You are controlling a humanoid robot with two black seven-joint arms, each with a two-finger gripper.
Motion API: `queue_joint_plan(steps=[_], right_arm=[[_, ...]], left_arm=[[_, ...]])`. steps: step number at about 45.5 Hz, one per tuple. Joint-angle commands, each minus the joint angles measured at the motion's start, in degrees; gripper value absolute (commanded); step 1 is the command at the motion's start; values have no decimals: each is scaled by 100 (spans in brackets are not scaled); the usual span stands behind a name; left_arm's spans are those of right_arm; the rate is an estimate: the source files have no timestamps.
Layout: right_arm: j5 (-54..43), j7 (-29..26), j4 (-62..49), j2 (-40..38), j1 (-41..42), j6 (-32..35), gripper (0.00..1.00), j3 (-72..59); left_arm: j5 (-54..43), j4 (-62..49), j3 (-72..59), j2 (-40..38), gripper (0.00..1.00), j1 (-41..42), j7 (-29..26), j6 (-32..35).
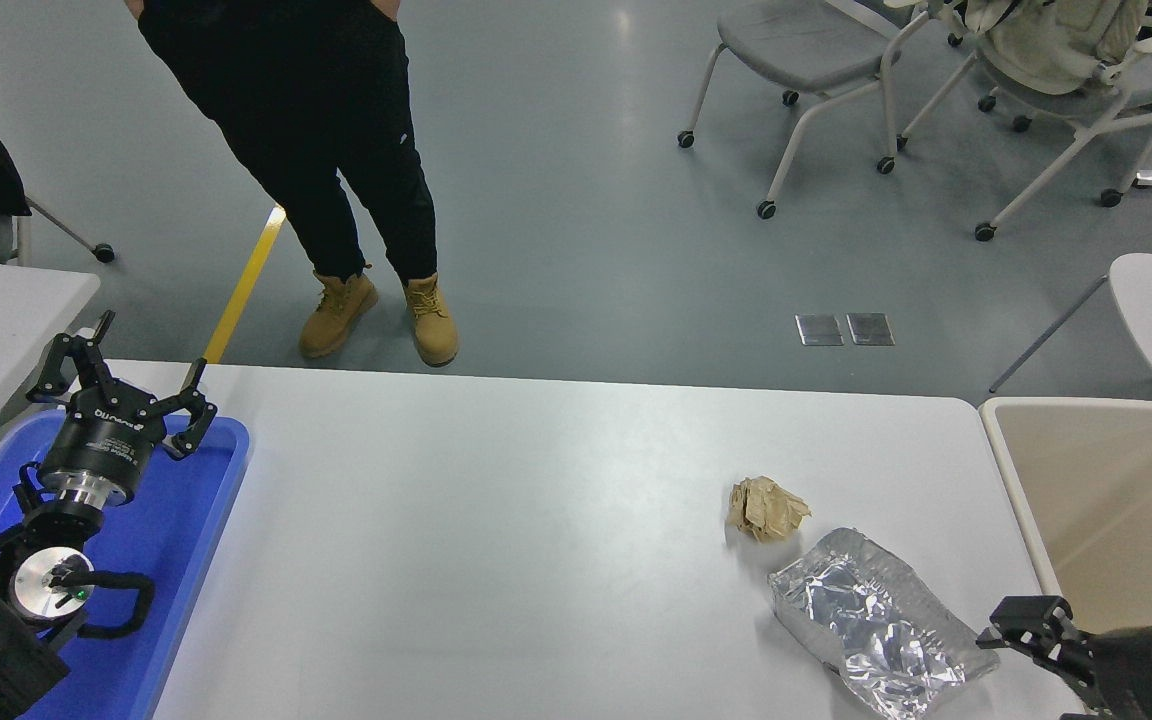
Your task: Clean the table surface
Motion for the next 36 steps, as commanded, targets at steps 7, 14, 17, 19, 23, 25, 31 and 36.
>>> queue_joint_plan(steps=[7, 14, 17, 19, 23, 25, 31, 36], right_arm=[[256, -50, -222, 694, -148, -329, 98, -59], [204, -50, -406, 826, -183, -329, 98, -59], [177, -50, -494, 879, -183, -329, 98, -67], [168, -50, -565, 940, -192, -329, 97, -85], [168, -42, -688, 1028, -201, -329, 95, -103], [151, -41, -723, 1064, -201, -329, 95, -103], [133, -41, -820, 1152, -218, -329, 94, -138], [124, -33, -925, 1248, -280, -329, 92, -147]], left_arm=[[0, -1, -3, 0, 100, 0, 0, 0], [0, 8, -3, 0, 100, 0, 0, 0], [0, -1, -3, 0, 100, 0, 0, 0], [0, -1, -3, 0, 100, 0, 0, 0], [0, 8, -3, 0, 100, 0, 0, 0], [0, -1, -3, 0, 100, 0, 0, 0], [0, -1, -3, 0, 100, 0, 0, 0], [0, -1, -3, 0, 100, 0, 0, 0]])
